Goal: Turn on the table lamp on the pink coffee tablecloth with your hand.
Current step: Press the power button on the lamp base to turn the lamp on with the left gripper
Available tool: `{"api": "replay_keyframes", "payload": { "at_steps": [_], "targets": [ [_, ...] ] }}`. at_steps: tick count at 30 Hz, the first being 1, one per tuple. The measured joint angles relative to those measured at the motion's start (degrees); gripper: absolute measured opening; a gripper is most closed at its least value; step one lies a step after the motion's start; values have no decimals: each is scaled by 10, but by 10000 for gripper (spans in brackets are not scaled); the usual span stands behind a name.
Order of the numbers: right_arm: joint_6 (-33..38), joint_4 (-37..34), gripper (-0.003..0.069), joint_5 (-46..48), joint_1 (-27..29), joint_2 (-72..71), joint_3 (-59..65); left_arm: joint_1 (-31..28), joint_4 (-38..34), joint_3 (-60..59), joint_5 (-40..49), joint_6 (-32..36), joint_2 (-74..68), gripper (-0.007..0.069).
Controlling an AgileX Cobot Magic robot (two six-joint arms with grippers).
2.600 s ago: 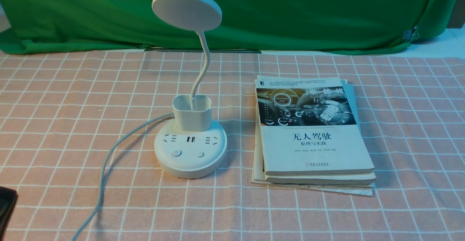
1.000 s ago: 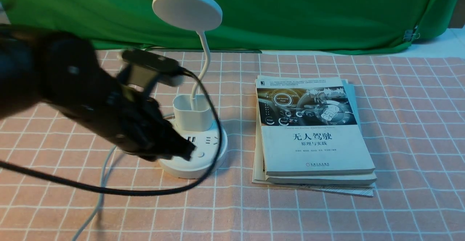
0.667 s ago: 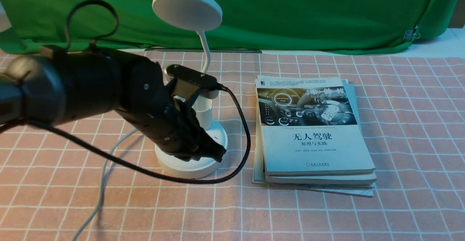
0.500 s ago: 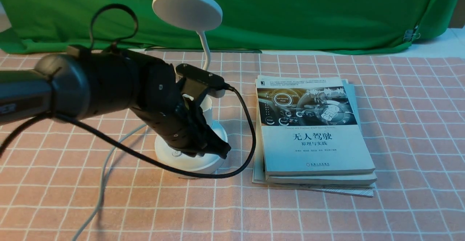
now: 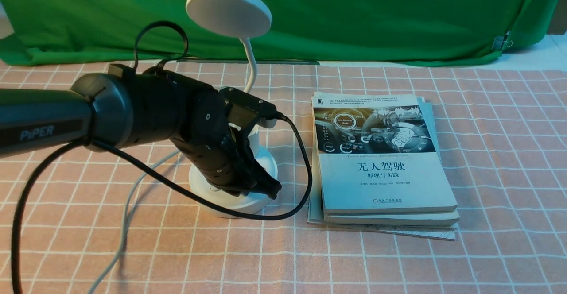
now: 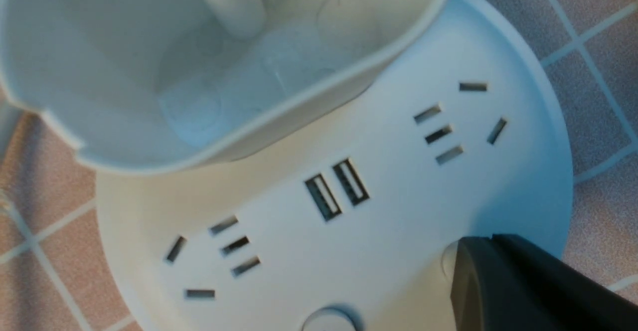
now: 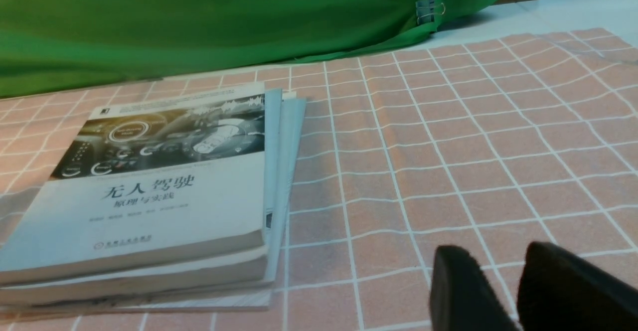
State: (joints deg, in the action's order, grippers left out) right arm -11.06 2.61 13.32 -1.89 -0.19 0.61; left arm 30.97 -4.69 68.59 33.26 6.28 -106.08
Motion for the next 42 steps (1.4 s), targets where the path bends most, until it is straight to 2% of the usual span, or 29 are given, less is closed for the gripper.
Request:
{"api": "replay_keyframes", "payload": {
  "at_steps": [42],
  "targets": [
    [0,0,242,0,0,0,0,0,31,14,12,-23,-11,21]
  ]
}}
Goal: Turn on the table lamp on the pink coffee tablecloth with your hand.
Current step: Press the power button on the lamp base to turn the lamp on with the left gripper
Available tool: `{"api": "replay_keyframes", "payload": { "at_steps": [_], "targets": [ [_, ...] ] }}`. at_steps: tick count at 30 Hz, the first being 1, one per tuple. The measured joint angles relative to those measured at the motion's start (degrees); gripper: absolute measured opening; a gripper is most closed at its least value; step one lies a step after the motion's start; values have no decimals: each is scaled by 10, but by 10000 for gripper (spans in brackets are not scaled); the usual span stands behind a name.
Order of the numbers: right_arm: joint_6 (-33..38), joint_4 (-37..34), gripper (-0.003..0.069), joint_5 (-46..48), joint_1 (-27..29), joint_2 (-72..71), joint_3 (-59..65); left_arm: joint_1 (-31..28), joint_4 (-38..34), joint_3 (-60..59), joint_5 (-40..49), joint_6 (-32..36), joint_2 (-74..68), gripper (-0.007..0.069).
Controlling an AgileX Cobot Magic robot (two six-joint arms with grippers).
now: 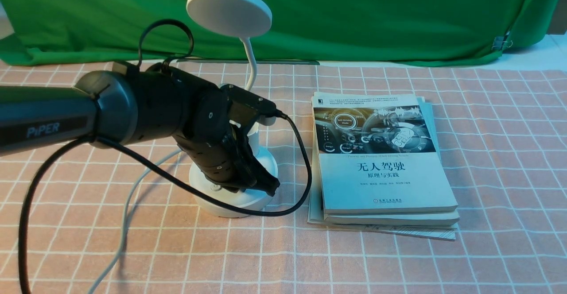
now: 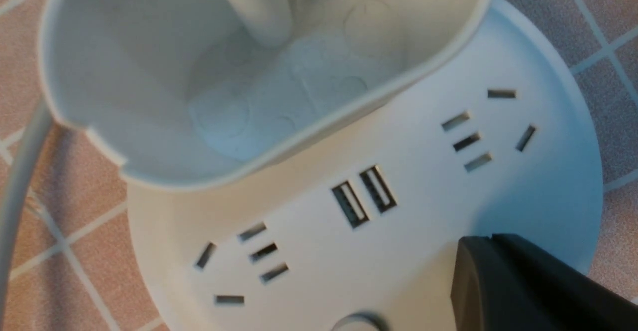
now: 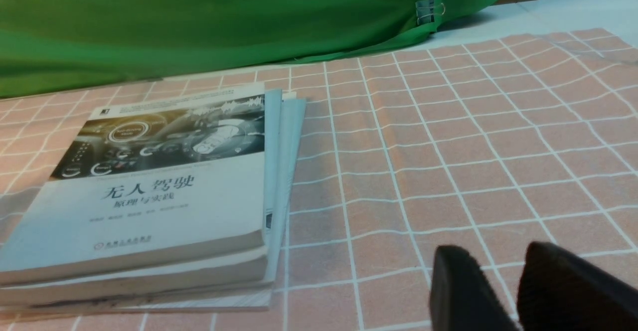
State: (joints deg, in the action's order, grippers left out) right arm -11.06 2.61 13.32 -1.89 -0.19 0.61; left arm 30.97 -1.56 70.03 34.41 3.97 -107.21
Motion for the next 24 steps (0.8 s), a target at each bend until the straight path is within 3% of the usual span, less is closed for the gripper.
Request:
{"api": "replay_keyframes", "payload": {
  "at_steps": [14,24],
  "targets": [
    [0,0,242,0,0,0,0,1,3,13,13,3,-20,21],
    [0,0,242,0,0,0,0,1,-20,-12,6,-21,112,21]
  ]
}}
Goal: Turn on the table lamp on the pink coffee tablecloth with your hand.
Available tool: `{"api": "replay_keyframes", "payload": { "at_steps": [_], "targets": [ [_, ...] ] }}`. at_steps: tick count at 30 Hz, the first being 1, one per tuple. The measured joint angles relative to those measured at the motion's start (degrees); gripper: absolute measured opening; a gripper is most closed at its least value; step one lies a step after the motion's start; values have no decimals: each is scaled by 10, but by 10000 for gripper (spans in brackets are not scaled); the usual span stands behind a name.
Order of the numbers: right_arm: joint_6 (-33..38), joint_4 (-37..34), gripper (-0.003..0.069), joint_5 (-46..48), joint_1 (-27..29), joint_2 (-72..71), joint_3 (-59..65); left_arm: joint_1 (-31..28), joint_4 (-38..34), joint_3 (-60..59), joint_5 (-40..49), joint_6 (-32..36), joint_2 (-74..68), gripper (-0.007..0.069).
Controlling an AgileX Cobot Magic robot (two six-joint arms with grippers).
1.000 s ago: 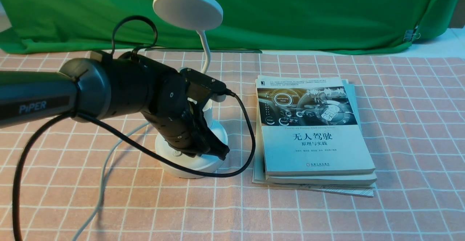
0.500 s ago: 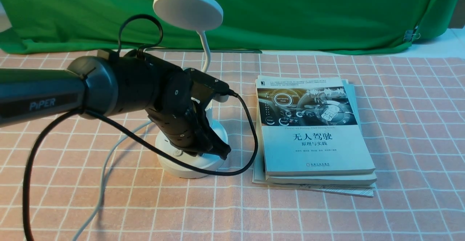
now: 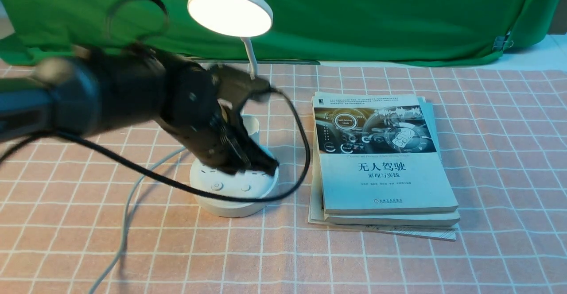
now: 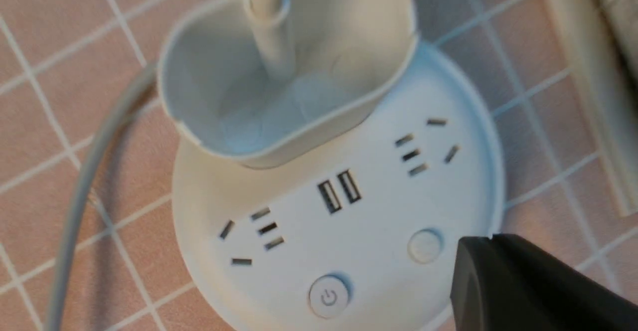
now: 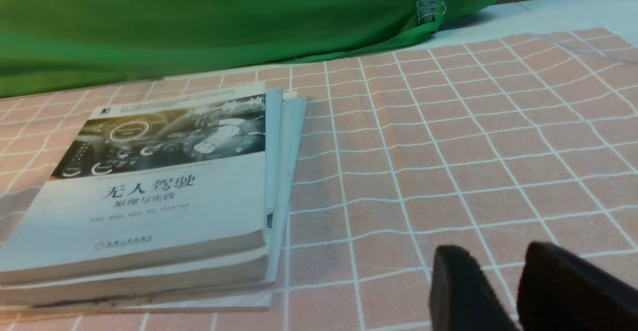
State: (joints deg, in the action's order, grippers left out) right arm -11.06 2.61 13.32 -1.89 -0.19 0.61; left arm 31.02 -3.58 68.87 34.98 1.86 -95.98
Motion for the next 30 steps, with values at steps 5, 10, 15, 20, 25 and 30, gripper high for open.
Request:
{"api": "replay_keyframes", "payload": {
  "at_steps": [5,10,15,20,25,30],
  "targets": [
    [0,0,242,0,0,0,0,0,-6,-67,-17,-19,89,21],
    [0,0,242,0,0,0,0,0,-8,-171,-42,-64,204,21],
    [0,0,242,0,0,0,0,0,-8,-269,-51,-97,356,21],
    [0,0,242,0,0,0,0,0,-8,-316,-30,-99,523,21],
    [0,0,242,0,0,0,0,0,-8,-325,-25,-96,649,21],
    [0,0,242,0,0,0,0,0,-8,-325,-25,-96,715,21]
  ]
}}
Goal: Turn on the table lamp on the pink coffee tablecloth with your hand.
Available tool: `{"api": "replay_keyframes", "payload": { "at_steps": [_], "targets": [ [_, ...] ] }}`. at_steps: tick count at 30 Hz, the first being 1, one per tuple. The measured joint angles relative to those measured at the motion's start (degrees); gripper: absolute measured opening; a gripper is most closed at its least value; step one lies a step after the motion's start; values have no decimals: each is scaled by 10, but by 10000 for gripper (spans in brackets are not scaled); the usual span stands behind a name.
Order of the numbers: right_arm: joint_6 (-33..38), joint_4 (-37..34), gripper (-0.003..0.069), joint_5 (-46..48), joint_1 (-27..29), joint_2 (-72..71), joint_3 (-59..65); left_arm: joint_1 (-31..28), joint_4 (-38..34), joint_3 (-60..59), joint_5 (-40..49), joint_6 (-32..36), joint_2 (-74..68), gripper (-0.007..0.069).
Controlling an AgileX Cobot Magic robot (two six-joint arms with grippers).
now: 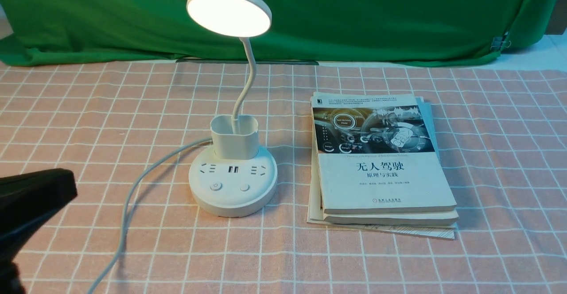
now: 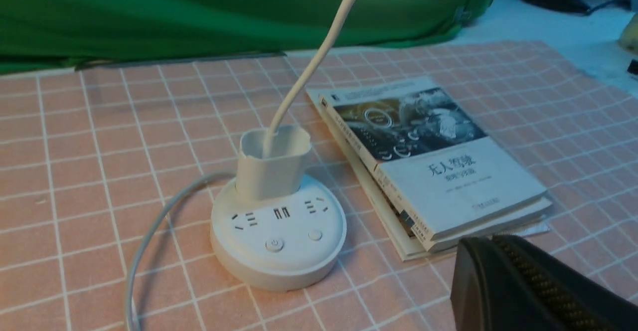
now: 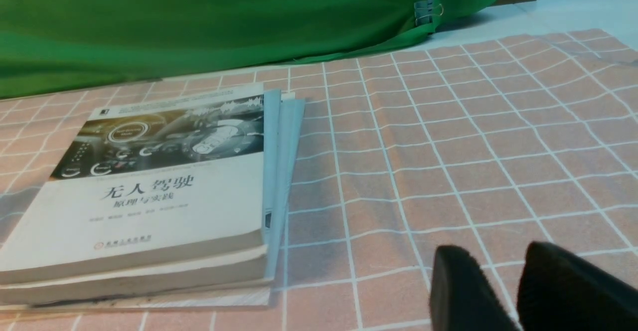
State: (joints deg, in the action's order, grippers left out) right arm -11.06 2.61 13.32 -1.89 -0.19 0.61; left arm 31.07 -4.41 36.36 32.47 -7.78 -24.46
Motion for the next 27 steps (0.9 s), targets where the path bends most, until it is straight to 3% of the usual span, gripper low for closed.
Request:
{"api": "replay_keyframes", "payload": {
  "at_steps": [11,16,19,27],
  "targets": [
    [0,0,242,0,0,0,0,-20,51,-47,-37,0,55,20],
    [0,0,242,0,0,0,0,-103,34,-137,-163,22,122,18],
    [0,0,242,0,0,0,0,-191,27,-221,-252,40,177,18],
    [0,0,242,0,0,0,0,-345,15,-351,-290,46,232,18]
  ]
}}
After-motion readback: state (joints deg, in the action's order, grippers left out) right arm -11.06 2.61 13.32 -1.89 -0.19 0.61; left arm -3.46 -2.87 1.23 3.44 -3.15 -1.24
